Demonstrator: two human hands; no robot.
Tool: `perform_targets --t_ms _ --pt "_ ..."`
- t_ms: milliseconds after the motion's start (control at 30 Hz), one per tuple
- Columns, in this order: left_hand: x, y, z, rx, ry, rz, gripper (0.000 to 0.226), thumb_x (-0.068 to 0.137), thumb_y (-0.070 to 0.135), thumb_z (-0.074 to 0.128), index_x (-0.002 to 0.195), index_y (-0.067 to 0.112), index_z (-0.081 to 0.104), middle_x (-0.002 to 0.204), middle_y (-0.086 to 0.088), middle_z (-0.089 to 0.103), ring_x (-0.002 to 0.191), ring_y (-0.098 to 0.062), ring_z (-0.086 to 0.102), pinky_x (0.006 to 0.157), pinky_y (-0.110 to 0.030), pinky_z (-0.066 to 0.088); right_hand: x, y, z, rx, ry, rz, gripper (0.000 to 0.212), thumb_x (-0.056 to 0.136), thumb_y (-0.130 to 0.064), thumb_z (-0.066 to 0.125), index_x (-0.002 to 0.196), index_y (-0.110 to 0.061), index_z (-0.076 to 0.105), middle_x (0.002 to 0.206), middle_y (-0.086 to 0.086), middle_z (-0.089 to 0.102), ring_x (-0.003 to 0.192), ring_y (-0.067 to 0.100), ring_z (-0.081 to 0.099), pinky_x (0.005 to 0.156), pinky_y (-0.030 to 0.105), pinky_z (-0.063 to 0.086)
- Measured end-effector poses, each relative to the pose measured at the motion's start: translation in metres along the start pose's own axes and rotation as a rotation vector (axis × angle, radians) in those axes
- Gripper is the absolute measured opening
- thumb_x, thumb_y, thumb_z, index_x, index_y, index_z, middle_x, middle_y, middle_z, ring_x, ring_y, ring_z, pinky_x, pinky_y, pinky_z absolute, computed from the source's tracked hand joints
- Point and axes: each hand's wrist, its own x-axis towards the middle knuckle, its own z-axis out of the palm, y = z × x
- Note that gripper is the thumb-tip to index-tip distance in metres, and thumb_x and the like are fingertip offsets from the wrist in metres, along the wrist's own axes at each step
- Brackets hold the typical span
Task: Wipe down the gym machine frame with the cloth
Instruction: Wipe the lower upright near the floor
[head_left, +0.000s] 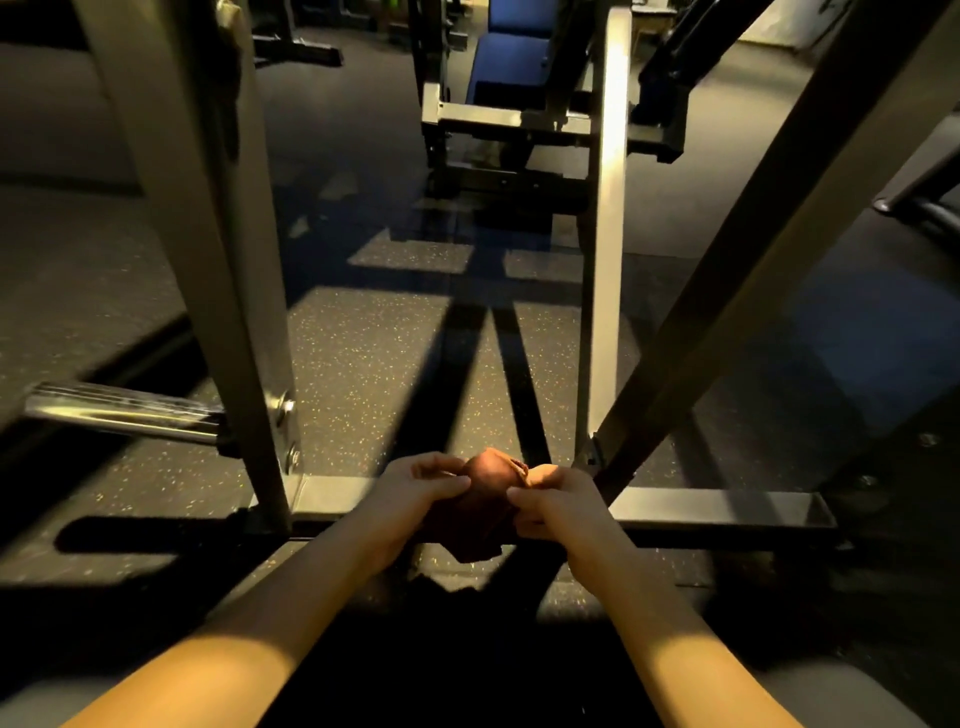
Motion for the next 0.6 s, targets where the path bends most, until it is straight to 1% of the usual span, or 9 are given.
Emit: perform_targets --t_ms 67,133,233,300,367,400,467,533,600 --pt "-0.009 -0.001 -0.008 -0.085 -0.07 -0.02 0.036 0.085 0.005 0.074 0.12 0.013 0.07 0.118 -0.016 0.073 0.107 -0.031 0.072 0.088 -0.041 0.06 0.004 -0.002 0.008 0.023 0.016 -0.032 0.008 0.096 -0.004 0.065 0.103 -0.008 0.068 0.103 0.016 0.072 0.099 0.028 0.071 0.092 0.043 0.06" --pt "-0.015 -0.003 -0.015 0.001 -0.116 -0.007 0.052 0.078 0.003 0.08 0.126 0.018 0.066 0.121 -0.01 0.073 0.11 -0.027 0.072 0.097 -0.043 0.058 0.01 -0.005 0.016 0.063 0.035 -0.028 0.011 0.095 -0.003 0.065 0.101 -0.008 0.072 0.104 0.015 0.073 0.103 0.031 0.07 0.09 0.045 0.059" --pt "-0.019 0.002 -0.021 0.187 0.022 0.007 0.053 0.08 0.002 0.081 0.126 0.023 0.064 0.114 -0.001 0.075 0.104 -0.017 0.073 0.101 -0.042 0.055 0.021 -0.014 0.029 0.151 0.07 -0.003 0.013 0.092 0.003 0.063 0.097 -0.005 0.071 0.097 0.017 0.073 0.093 0.03 0.071 0.074 0.035 0.057" --pt "-0.025 0.009 -0.025 0.14 0.143 0.016 0.045 0.082 0.004 0.081 0.123 0.018 0.066 0.104 -0.001 0.077 0.093 -0.014 0.075 0.091 -0.031 0.058 0.024 -0.024 0.039 0.214 0.084 0.032 0.014 0.091 0.008 0.063 0.095 -0.004 0.069 0.089 0.016 0.071 0.079 0.025 0.069 0.066 0.032 0.058" --pt "-0.036 0.016 -0.032 0.148 0.249 0.045 0.034 0.083 0.009 0.081 0.114 0.017 0.069 0.098 -0.001 0.077 0.086 -0.01 0.074 0.074 -0.02 0.056 0.027 -0.028 0.049 0.189 0.035 0.035 0.012 0.092 0.007 0.064 0.097 -0.004 0.066 0.088 0.017 0.071 0.075 0.026 0.07 0.069 0.035 0.06" --pt "-0.043 0.018 -0.038 0.171 0.303 0.065 0.029 0.083 0.012 0.082 0.108 0.018 0.07 0.096 0.0 0.076 0.086 -0.01 0.073 0.071 -0.019 0.054 0.027 -0.03 0.055 0.131 -0.004 0.01 0.012 0.092 0.006 0.064 0.099 -0.004 0.065 0.09 0.019 0.072 0.074 0.027 0.072 0.07 0.036 0.061" --pt "-0.055 0.019 -0.052 0.249 0.395 0.118 0.024 0.082 0.015 0.083 0.1 0.023 0.069 0.096 0.002 0.074 0.092 -0.011 0.071 0.078 -0.024 0.054 0.028 -0.034 0.069 -0.014 -0.094 -0.074 0.024 0.091 0.006 0.065 0.111 -0.008 0.065 0.1 0.021 0.073 0.078 0.031 0.076 0.071 0.038 0.063" --pt "-0.067 0.02 -0.068 0.323 0.437 0.157 0.026 0.082 0.013 0.083 0.102 0.025 0.072 0.098 0.004 0.075 0.095 -0.011 0.07 0.09 -0.029 0.055 0.026 -0.042 0.082 -0.083 -0.184 -0.121 0.043 0.089 0.008 0.065 0.123 -0.017 0.063 0.109 0.021 0.072 0.086 0.036 0.075 0.073 0.04 0.063" --pt "-0.083 0.025 -0.08 0.342 0.463 0.189 0.03 0.082 0.009 0.08 0.108 0.023 0.075 0.099 0.004 0.076 0.095 -0.01 0.069 0.091 -0.023 0.052 0.016 -0.054 0.095 -0.116 -0.252 -0.105 0.046 0.088 0.011 0.063 0.122 -0.02 0.067 0.108 0.02 0.072 0.086 0.037 0.075 0.072 0.038 0.062"
